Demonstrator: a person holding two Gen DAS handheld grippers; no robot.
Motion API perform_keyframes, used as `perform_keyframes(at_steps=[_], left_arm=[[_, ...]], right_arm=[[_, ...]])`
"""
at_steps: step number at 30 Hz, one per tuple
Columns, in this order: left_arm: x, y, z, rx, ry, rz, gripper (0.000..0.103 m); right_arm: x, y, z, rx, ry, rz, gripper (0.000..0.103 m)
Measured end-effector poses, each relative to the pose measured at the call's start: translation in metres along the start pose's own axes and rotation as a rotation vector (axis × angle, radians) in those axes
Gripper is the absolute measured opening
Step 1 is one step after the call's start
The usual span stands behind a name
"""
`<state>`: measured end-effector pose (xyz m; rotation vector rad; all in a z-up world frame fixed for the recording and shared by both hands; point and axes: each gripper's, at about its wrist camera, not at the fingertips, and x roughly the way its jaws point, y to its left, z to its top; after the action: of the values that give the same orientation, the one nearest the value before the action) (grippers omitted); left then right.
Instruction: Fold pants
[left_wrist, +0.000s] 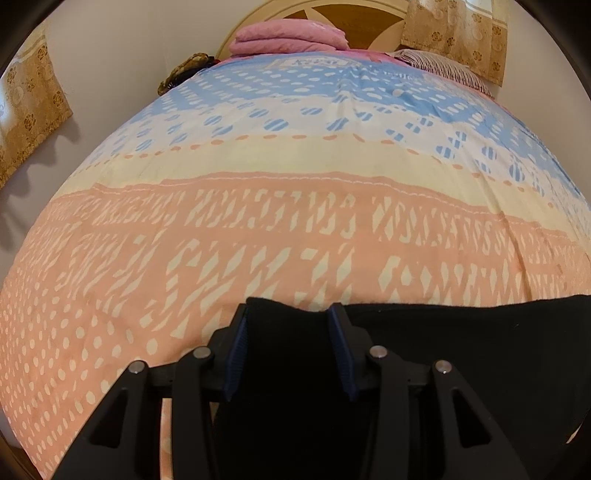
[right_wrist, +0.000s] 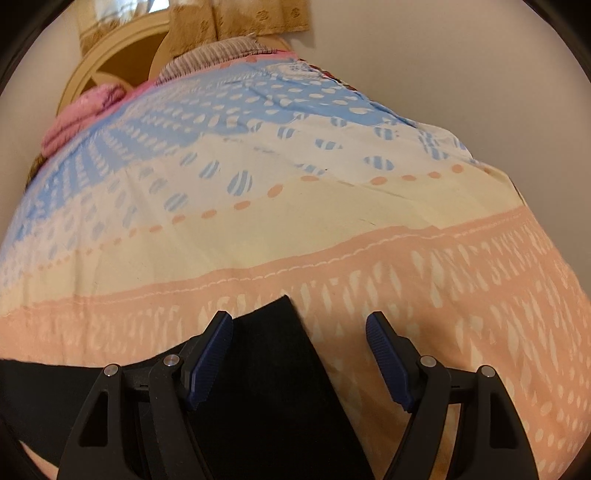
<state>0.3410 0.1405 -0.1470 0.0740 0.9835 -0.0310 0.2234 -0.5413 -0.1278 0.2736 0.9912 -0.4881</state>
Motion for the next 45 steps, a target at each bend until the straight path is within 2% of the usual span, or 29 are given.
perform_keyframes(at_steps=[1, 2, 3, 4, 5, 6, 8, 11, 14, 23, 31, 37, 45], left_arm=[[0.001, -0.001, 0.000, 0.008, -0.005, 0.004, 0.045], [0.001, -0.002, -0.001, 0.012, -0.006, 0.007, 0.045], [0.001, -0.003, -0.001, 0.020, -0.006, 0.012, 0.045], [0.002, -0.007, 0.001, 0.034, -0.010, 0.022, 0.045], [0.001, -0.009, 0.001, 0.048, -0.012, 0.027, 0.041], [0.000, -0.011, 0.001, 0.062, -0.014, 0.020, 0.029], [-0.003, -0.017, 0.001, 0.090, -0.022, 0.006, 0.019], [-0.008, -0.020, 0.002, 0.106, -0.038, 0.025, 0.016], [-0.014, -0.017, 0.005, 0.088, -0.059, 0.012, 0.016], [-0.044, 0.006, 0.009, -0.021, -0.150, -0.115, 0.016], [-0.072, 0.019, -0.001, -0.085, -0.233, -0.209, 0.016], [-0.106, 0.033, -0.022, -0.106, -0.342, -0.297, 0.016], [-0.128, 0.051, -0.059, -0.093, -0.401, -0.371, 0.016]], right_arm=[[0.001, 0.001, 0.000, -0.007, 0.001, -0.004, 0.064], [0.002, 0.004, 0.000, -0.023, 0.003, -0.008, 0.047], [0.002, 0.006, 0.000, -0.037, 0.004, -0.003, 0.038], [0.001, 0.009, -0.001, -0.049, 0.005, 0.010, 0.024], [0.001, 0.011, -0.001, -0.061, 0.003, 0.011, 0.020], [-0.001, 0.015, -0.002, -0.083, -0.003, 0.002, 0.017], [-0.004, 0.017, -0.003, -0.104, -0.014, -0.005, 0.007], [-0.011, 0.016, -0.005, -0.100, -0.033, 0.003, 0.006], [-0.023, 0.013, -0.008, -0.094, -0.069, 0.013, 0.005], [-0.090, -0.002, -0.027, -0.079, -0.235, 0.062, 0.005], [-0.156, -0.011, -0.057, -0.097, -0.395, 0.114, 0.005], [-0.189, -0.033, -0.090, -0.044, -0.474, 0.173, 0.005], [-0.208, -0.053, -0.144, -0.012, -0.498, 0.213, 0.004]])
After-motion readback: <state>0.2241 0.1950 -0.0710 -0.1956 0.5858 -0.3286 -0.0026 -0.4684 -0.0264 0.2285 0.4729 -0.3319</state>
